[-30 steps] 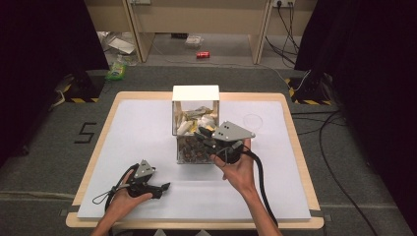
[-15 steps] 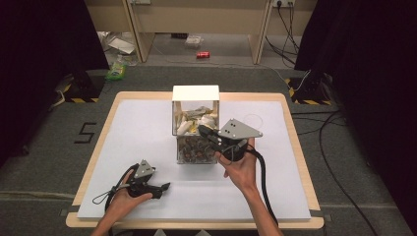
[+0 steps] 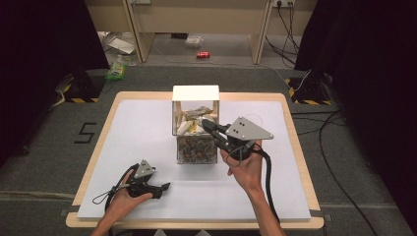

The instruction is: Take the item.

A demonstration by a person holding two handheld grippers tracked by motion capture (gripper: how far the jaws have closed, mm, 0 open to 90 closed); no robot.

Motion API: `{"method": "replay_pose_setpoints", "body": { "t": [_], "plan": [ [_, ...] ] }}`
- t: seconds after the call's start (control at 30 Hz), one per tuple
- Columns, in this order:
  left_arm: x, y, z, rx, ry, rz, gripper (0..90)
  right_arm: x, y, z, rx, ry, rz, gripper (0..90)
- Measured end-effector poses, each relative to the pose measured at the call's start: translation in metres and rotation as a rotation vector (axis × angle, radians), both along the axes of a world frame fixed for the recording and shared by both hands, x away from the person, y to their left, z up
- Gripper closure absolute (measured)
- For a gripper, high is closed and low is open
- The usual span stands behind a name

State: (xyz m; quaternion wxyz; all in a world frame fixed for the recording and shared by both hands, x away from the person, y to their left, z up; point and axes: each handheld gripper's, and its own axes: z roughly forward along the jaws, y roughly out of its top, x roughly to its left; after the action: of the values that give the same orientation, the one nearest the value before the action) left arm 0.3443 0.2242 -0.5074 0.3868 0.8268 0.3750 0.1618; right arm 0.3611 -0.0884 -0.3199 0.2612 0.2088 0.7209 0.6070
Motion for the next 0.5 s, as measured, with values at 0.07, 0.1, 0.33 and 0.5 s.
{"method": "replay_pose_setpoints", "body": {
  "t": [0.07,0.1,0.33,0.5],
  "plan": [
    [0.000,0.000,0.000,0.000,0.000,0.000,15.7,0.000,-0.004,0.002,0.016,-0.001,-0.001,89.4],
    [0.000,0.000,0.000,0.000,0.000,0.000,15.7,-0.001,-0.005,0.003,0.023,0.006,0.002,89.5],
    [0.000,0.000,0.000,0.000,0.000,0.000,15.7,-0.004,-0.017,0.010,0.059,0.009,0.006,89.4],
    [0.000,0.000,0.000,-0.001,0.001,0.000,15.7,-0.009,-0.028,0.016,0.079,-0.002,-0.013,89.4]
  ]
}}
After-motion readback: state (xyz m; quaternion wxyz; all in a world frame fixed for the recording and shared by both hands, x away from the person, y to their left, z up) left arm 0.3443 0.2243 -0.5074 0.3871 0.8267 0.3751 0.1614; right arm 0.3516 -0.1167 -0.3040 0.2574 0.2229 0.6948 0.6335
